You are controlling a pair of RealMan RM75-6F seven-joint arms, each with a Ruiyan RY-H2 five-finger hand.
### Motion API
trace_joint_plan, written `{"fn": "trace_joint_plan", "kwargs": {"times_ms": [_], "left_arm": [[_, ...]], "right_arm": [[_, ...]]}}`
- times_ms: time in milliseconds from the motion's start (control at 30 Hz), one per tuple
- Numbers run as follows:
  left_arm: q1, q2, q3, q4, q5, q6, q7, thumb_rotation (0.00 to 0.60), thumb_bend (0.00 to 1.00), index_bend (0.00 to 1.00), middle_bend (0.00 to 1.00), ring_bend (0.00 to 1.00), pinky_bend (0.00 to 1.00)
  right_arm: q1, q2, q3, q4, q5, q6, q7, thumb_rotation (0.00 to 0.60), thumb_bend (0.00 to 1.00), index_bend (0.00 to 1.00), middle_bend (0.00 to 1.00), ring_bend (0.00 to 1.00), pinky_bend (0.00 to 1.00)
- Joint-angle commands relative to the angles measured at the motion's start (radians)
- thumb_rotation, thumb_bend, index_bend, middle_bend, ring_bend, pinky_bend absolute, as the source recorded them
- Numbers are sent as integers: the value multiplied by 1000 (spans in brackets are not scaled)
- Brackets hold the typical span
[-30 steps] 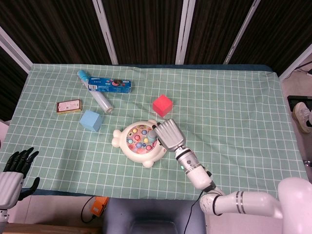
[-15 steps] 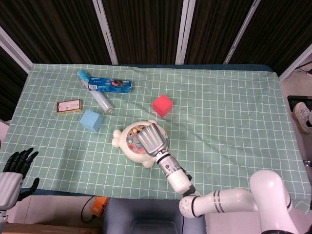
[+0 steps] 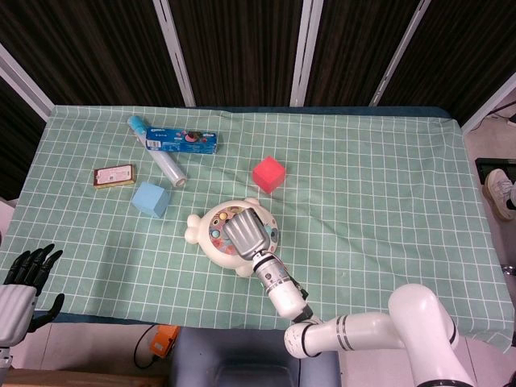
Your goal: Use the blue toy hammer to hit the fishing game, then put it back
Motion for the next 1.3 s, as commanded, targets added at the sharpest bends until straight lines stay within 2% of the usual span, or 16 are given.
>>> {"fn": "trace_joint_plan", "kwargs": {"times_ms": [33, 500, 967, 1300], "left_arm": [[0, 0, 0, 0, 0, 1, -1, 600, 420, 0, 0, 0, 69], [3, -1, 1, 1, 3, 4, 3, 600, 421, 0, 0, 0, 69], [1, -1, -1, 1, 2, 2, 2, 600, 420, 0, 0, 0, 69], [2, -2, 0, 0, 3, 3, 6, 600, 421, 0, 0, 0, 69]], "right_arm": [[5, -6, -5, 10, 8, 0, -3, 600, 538, 998, 746, 764, 810], [-3, 36, 5, -11, 3, 33, 30, 600, 537, 998, 746, 764, 810], [0, 14, -16, 60, 44, 13, 27, 600, 539, 998, 746, 764, 810], [-20, 70, 3, 16, 25, 39, 68, 600, 537, 998, 746, 764, 810]]}}
